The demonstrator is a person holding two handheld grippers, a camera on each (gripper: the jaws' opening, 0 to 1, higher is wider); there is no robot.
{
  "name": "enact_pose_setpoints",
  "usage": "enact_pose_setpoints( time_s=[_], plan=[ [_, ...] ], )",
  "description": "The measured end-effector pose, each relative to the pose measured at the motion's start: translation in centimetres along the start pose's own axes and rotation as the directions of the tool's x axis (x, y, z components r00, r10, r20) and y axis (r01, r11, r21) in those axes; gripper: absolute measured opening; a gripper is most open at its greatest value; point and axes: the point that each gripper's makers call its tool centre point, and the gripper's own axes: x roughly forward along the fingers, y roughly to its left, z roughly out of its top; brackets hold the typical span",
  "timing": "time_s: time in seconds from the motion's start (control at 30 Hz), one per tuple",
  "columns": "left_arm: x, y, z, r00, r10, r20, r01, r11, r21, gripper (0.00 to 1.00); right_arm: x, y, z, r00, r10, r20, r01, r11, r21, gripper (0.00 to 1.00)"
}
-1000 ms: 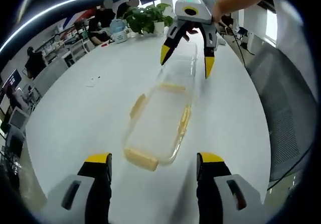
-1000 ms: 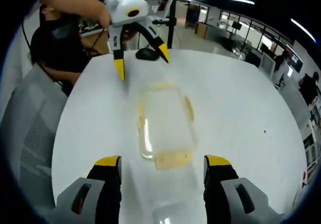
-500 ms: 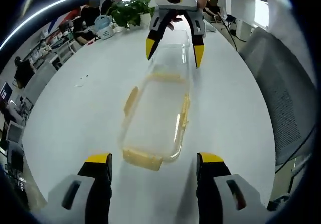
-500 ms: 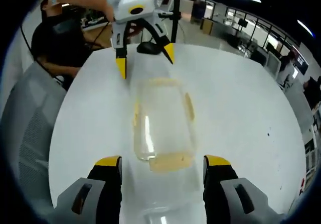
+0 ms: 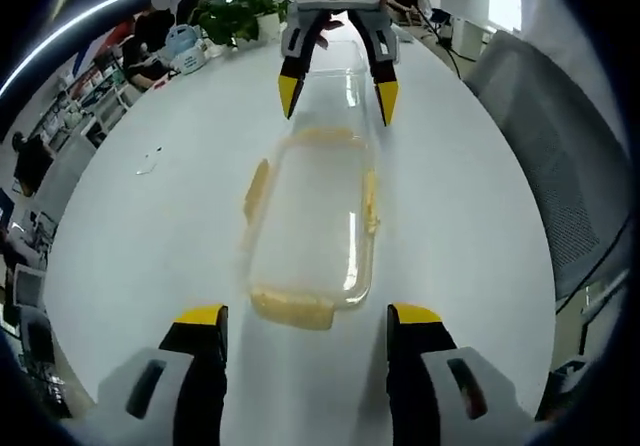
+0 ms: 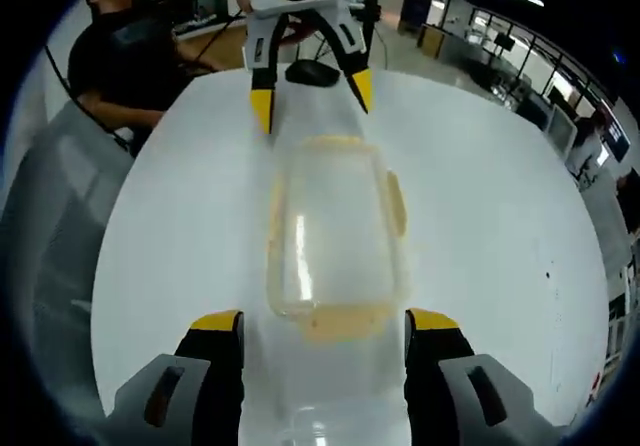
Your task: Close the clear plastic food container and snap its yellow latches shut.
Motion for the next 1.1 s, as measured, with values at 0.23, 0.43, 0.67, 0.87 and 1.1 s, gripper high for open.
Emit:
enact_pose_setpoints(
  time_s=[0.23,0.43,0.67,0.87,1.1],
  plan=[
    [0.3,0.4,-0.1,1.000,-0.011,-0.016,0.012,0.999,0.035,0.64,0.3,-0.1,-0.6,1.000,0.015,-0.028,-0.015,1.000,0.002,0.65],
    [0.7,0.2,-0.6,0.998,-0.036,-0.047,0.039,0.998,0.049,0.59,0.8,-0.1,-1.4,0.998,0.028,-0.064,-0.029,1.000,-0.004,0.66],
    [1.1,0.3,-0.8,0.998,-0.040,-0.055,0.043,0.997,0.063,0.60,1.2,0.2,-1.5,0.997,0.050,-0.064,-0.050,0.999,-0.008,0.66],
    [1.5,0.4,-0.9,0.997,-0.038,-0.068,0.043,0.996,0.077,0.59,1.4,-0.2,-1.8,0.996,0.048,-0.075,-0.049,0.999,-0.014,0.65],
    [1.9,0.5,-0.7,0.996,-0.051,-0.072,0.058,0.994,0.090,0.57,1.6,-0.2,-2.1,0.995,0.053,-0.084,-0.055,0.998,-0.020,0.65]
  ],
)
